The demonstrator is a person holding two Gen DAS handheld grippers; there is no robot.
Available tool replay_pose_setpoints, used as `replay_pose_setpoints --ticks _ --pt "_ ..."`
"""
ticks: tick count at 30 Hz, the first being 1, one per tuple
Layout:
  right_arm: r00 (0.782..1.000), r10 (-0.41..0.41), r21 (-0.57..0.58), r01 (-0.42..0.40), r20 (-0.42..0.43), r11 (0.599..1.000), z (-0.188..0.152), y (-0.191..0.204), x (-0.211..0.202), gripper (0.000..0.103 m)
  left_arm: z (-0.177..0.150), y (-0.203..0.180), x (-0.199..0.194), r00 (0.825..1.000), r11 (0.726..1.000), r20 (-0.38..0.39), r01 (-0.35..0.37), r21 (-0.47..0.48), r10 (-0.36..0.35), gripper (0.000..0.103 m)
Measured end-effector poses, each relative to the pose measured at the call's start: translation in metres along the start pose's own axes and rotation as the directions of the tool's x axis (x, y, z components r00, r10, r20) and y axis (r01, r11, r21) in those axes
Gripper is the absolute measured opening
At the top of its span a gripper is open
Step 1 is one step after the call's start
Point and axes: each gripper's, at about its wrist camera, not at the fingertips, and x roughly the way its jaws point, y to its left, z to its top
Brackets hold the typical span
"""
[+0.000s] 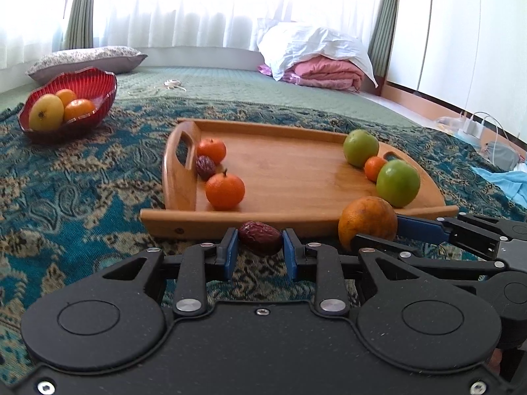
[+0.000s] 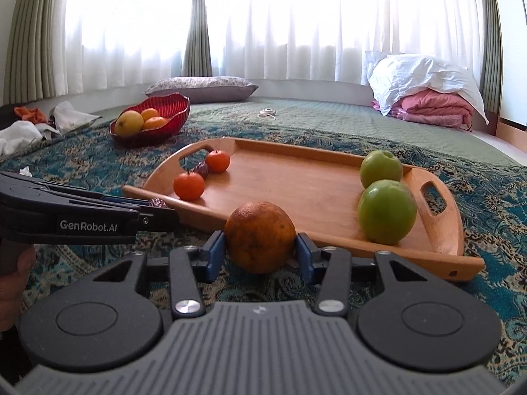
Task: Organize fruits
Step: 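Grasp the red date with the left gripper while the right gripper grasps the large orange, then carry the date and large orange onto the tray and open both grippers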
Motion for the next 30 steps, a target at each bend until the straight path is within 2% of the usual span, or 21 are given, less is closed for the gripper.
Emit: replay_pose_setpoints --ticks 7,13,15,19,23,24,26,30 --pt "0.999 -0.016 -0.010 0.017 0.040 1.000 0.011 0.002 -0.003 0.048 0.014 -0.007 -0.003 0.999 1.000 0.026 -0.022 0.002 0.022 0.027" --pt "1.000 -0.016 -0.030 0.017 0.022 0.999 0.007 0.004 -0.004 0.047 0.016 -0.013 -0.003 0.999 0.999 0.023 -0.044 0.016 0.044 0.027" --pt "1.000 -0.022 -0.036 0.023 0.012 0.999 0.005 0.005 -0.002 0.040 0.016 -0.014 -0.002 0.999 0.998 0.018 -0.052 0.021 0.051 0.027" --pt "0.999 -0.037 -0.044 0.038 0.022 0.998 0.005 0.007 -0.001 0.041 0.015 -0.016 -0.003 0.998 0.998 0.015 -0.061 0.027 0.061 0.027" --pt "0.998 -0.049 -0.061 0.050 0.025 0.997 0.003 0.013 0.001 0.047 0.016 -0.016 -0.003 0.998 0.997 0.012 -0.067 0.025 0.067 0.027" --pt "0.998 -0.054 -0.068 0.056 0.026 0.996 0.002 0.014 0.001 0.056 0.016 -0.016 -0.003 0.998 0.997 0.011 -0.069 0.026 0.069 0.027" --pt "0.997 -0.074 -0.072 0.075 0.022 0.995 0.000 0.016 0.002 0.061 0.016 -0.016 -0.003 0.997 0.997 0.009 -0.072 0.027 0.072 0.027" --pt "0.993 -0.113 -0.024 0.112 -0.025 0.993 -0.003 0.008 0.008 0.061 0.015 -0.015 -0.001 0.997 0.997 0.003 -0.077 0.027 0.077 0.027"
